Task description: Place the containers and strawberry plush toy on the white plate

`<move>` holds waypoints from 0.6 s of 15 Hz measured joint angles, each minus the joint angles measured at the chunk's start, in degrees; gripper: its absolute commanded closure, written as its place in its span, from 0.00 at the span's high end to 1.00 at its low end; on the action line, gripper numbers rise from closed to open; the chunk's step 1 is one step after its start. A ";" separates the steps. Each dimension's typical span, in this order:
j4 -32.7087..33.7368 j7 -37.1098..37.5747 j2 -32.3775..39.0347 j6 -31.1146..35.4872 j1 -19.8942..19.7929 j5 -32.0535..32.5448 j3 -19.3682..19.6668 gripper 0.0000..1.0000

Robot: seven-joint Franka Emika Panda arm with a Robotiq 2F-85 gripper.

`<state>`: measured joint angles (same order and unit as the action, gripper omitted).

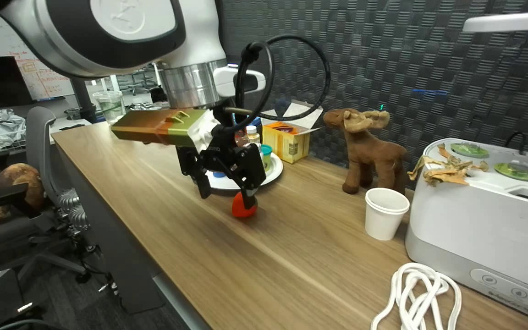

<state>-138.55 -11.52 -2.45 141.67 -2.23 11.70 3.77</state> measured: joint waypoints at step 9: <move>2.16 0.45 4.83 3.65 -0.04 -3.09 0.00 1.00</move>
<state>-136.39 -11.06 2.38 145.32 -2.28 8.62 3.77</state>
